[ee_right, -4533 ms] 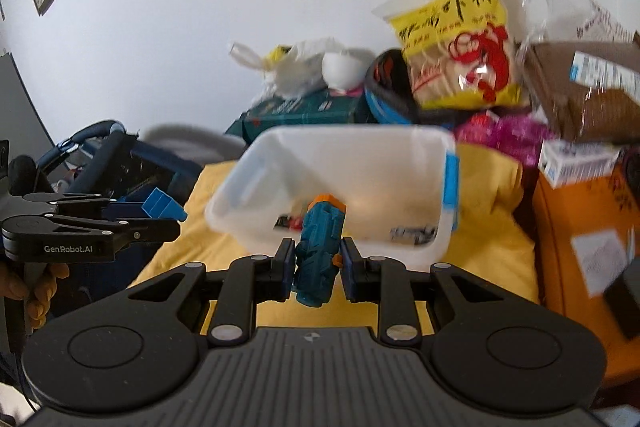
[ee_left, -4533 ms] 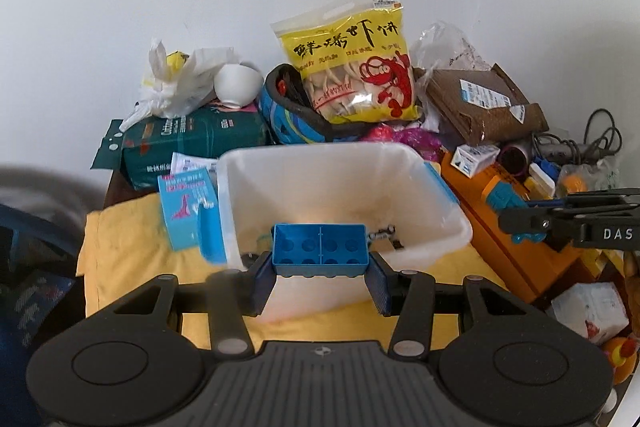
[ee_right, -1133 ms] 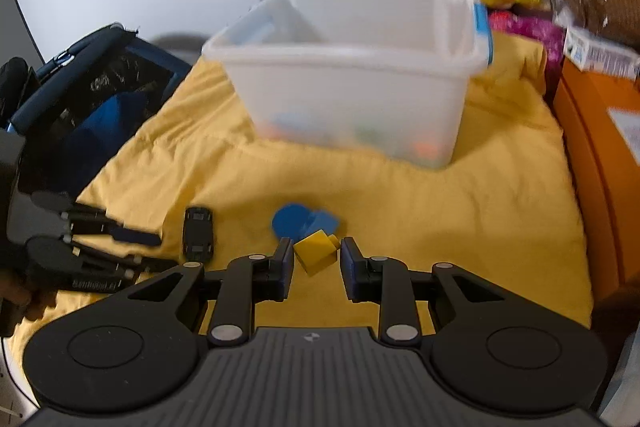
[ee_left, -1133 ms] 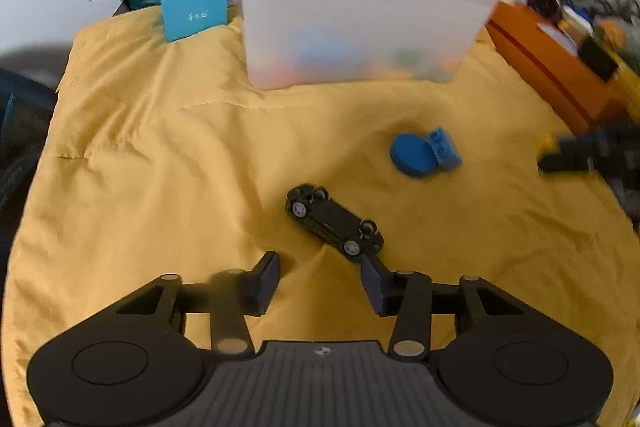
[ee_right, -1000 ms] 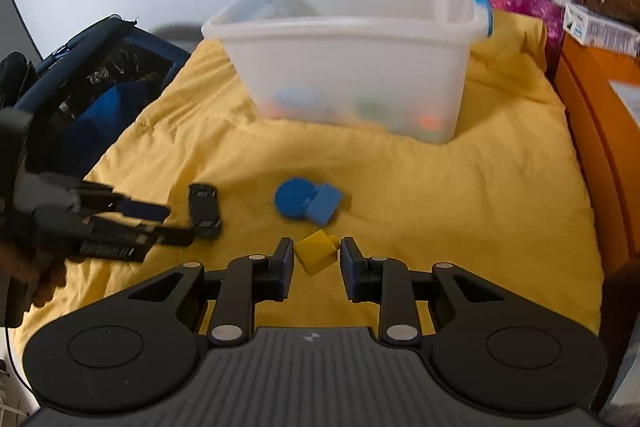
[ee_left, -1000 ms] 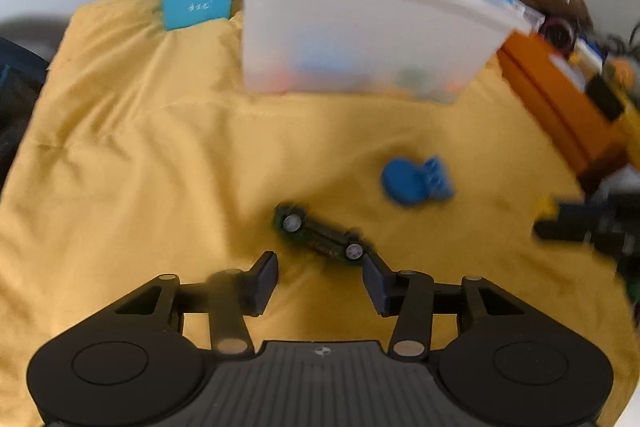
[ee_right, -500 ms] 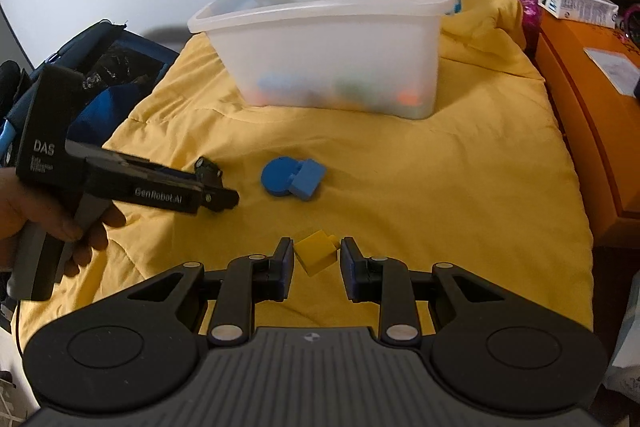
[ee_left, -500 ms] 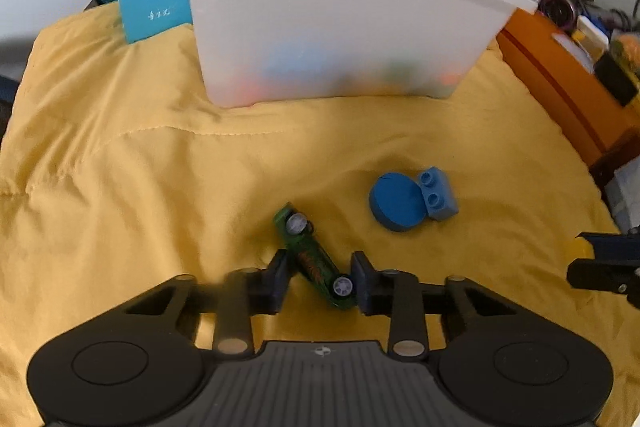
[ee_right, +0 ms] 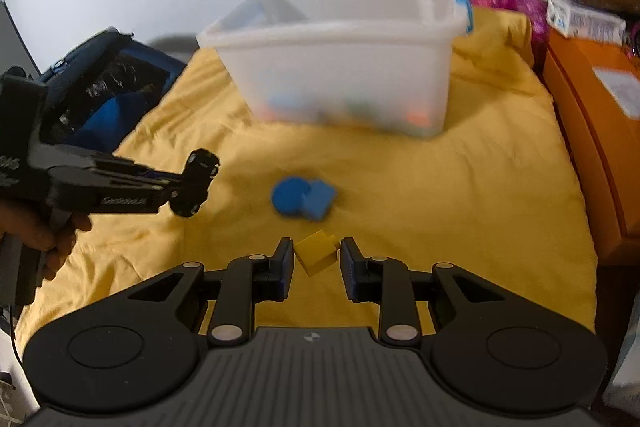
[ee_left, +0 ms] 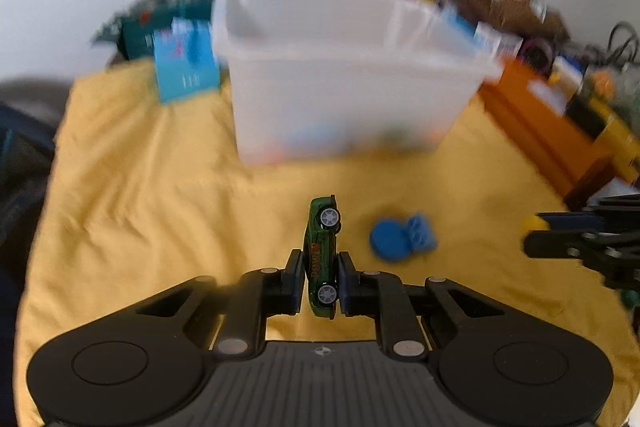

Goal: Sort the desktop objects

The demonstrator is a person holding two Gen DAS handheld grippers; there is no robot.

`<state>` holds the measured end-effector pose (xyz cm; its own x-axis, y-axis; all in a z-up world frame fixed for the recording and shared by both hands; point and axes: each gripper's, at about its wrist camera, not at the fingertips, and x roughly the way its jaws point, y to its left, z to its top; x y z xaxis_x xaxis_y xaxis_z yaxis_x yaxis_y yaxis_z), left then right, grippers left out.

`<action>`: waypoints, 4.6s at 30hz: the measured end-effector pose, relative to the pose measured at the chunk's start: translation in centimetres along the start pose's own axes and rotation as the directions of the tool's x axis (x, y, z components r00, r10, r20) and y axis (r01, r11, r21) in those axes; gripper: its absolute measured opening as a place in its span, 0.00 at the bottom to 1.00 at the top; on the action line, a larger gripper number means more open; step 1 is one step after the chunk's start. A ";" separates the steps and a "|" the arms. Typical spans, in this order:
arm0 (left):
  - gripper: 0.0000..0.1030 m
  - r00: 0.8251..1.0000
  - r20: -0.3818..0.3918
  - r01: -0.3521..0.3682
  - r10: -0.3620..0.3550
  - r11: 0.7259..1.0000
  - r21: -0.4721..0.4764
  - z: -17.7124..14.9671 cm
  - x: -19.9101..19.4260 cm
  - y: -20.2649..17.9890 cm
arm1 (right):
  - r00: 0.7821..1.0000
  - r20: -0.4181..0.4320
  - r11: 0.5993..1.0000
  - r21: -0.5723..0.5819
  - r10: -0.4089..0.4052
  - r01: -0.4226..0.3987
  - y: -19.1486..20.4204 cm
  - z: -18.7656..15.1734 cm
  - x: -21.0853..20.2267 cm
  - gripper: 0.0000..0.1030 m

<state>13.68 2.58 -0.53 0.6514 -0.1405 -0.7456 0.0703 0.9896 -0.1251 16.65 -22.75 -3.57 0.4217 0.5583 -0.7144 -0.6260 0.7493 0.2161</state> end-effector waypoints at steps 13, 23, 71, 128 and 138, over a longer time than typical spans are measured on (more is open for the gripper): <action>0.19 0.990 0.137 0.021 -0.020 1.000 -0.012 11.8 -5.5 1.6 | 0.983 0.185 0.997 -0.072 0.003 0.010 0.5 13.0 -3.0 0.28; 0.19 0.995 0.086 0.043 -0.042 0.999 -0.007 18.6 -3.6 1.3 | 0.994 0.107 0.999 -0.006 -0.037 0.038 -1.8 19.9 -1.7 0.28; 0.55 0.999 -0.025 0.049 -0.046 0.991 0.126 -0.6 6.3 -5.9 | 0.994 -0.015 0.992 0.063 -0.106 0.107 -2.4 -0.5 1.9 0.32; 0.73 0.992 -0.061 -0.109 0.111 0.994 0.021 21.1 2.7 1.0 | 0.991 0.051 0.992 -0.003 -0.123 0.123 -2.4 22.1 2.3 0.93; 0.76 0.990 -0.084 -0.116 0.116 0.993 0.008 19.7 3.1 1.3 | 0.993 0.048 0.993 -0.038 -0.108 0.109 -2.8 19.6 0.8 0.99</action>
<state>30.66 3.96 9.87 0.5895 -0.0267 -0.8073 0.0005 0.9995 -0.0327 31.59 -17.45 8.31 0.5174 0.4909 -0.7009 -0.6008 0.7917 0.1110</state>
